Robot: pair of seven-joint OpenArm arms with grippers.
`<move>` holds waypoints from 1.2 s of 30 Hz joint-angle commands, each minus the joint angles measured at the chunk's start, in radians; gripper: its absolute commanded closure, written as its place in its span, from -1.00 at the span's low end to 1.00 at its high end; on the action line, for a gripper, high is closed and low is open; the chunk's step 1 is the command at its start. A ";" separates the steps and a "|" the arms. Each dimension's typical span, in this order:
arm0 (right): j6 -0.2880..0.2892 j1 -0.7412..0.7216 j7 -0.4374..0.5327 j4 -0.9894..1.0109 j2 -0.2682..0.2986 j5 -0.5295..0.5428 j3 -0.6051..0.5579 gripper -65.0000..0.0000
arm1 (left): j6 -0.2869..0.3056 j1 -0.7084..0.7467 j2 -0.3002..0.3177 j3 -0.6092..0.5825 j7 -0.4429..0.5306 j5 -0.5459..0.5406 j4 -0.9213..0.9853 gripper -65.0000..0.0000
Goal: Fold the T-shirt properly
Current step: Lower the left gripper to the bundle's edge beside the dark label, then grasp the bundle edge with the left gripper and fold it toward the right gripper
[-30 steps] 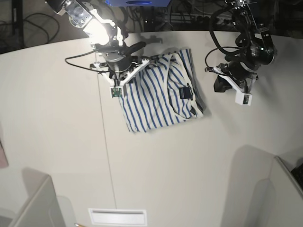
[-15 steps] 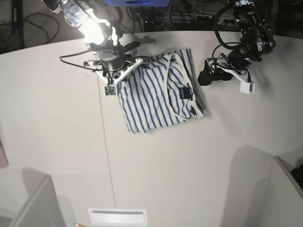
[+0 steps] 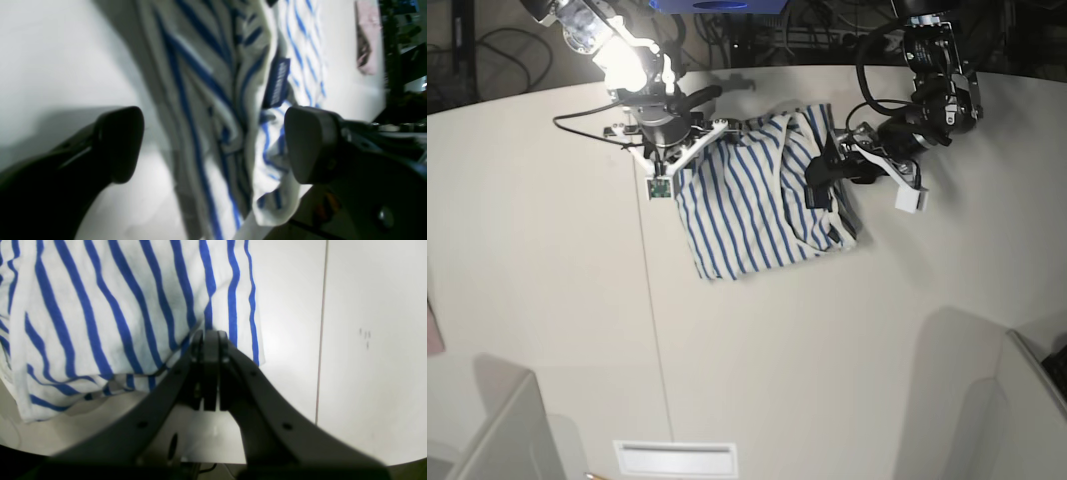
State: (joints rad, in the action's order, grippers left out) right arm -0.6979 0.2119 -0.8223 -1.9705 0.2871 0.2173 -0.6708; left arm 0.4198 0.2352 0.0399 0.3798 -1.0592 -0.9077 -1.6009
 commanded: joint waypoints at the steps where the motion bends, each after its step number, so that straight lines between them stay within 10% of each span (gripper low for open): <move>1: 0.000 -0.002 0.018 -0.023 0.002 -0.009 0.004 1.00 | -0.005 -0.006 -0.004 0.005 -0.005 0.006 -0.002 -1.00; 14: 0.000 0.037 0.025 -0.034 0.021 -0.008 0.156 1.00 | -0.141 -0.036 -0.005 -0.086 -0.005 0.006 0.067 -1.00; 22: 0.000 0.094 0.027 -0.034 0.021 -0.006 0.311 1.00 | -0.301 -0.101 0.070 -0.252 -0.013 0.006 0.064 1.00; 36: 0.000 0.215 0.110 -0.034 0.019 -0.003 0.503 1.00 | -0.382 -0.414 0.371 -0.858 -0.014 0.006 0.075 1.00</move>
State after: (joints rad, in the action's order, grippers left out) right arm -0.6979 0.4301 -0.7357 -1.9858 0.2993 0.2268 -0.1738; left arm 0.0368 -0.1638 0.4046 -0.4862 -1.0679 -0.8982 -1.5173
